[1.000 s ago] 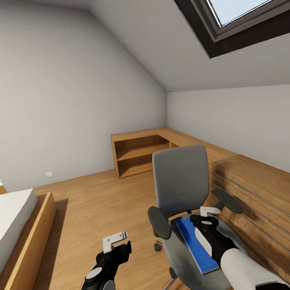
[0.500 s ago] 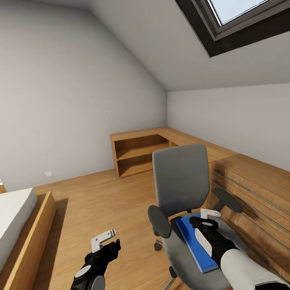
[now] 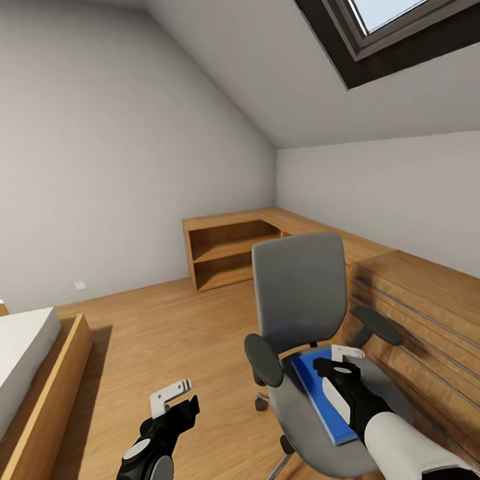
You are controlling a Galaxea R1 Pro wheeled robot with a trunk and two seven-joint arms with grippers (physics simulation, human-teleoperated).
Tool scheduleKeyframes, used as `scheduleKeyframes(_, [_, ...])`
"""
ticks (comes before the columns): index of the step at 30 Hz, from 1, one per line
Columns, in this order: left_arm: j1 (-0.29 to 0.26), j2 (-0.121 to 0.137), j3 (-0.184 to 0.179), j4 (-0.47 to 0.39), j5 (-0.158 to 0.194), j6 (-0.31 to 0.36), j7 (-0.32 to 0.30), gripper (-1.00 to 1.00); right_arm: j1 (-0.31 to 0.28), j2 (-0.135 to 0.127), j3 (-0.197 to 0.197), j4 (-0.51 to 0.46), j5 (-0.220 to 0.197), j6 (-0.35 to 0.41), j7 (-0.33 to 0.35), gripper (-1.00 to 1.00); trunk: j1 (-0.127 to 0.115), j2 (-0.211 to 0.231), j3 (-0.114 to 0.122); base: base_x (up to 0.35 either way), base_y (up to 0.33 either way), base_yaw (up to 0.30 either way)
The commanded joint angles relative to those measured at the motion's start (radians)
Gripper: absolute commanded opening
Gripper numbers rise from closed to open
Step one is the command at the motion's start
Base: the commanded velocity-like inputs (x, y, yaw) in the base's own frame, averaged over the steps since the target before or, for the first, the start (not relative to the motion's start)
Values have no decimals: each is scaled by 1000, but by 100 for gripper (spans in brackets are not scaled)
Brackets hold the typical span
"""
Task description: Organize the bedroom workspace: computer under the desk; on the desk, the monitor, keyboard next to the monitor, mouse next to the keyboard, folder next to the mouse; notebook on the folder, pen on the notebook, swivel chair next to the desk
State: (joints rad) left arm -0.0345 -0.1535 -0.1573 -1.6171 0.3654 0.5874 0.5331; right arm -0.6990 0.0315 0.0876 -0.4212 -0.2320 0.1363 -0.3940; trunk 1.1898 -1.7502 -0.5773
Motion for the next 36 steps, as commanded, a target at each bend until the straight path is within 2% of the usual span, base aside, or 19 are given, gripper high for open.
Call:
scheduleKeyframes(1, [-1,0,-1,-1,10,2,10,100,0,-1,9,-2,-7,6,-8,100,4,-8,-4,0,0,0])
scheduleKeyframes(15, [-1,0,1,-1,10,2,10,100,0,-1,8,-3,-7,6,-10,100,58,-106,-48,0,0,0])
scheduleKeyframes(21, [-1,0,2,-1,10,2,10,100,0,-1,8,-11,-7,6,-10,100,58,-106,-48,0,0,0])
scheduleKeyframes(25, [-1,0,6,-1,10,2,10,100,0,-1,10,-61,-7,7,-11,100,58,-106,-48,0,0,0])
scheduleKeyframes(30, [-1,0,7,-1,10,2,10,100,0,-1,10,-74,-6,7,-11,100,58,-106,-48,5,0,0])
scheduleKeyframes(36, [-1,0,5,-1,10,1,10,100,0,-1,10,-77,-6,7,-11,100,58,-106,-48,178,0,0])
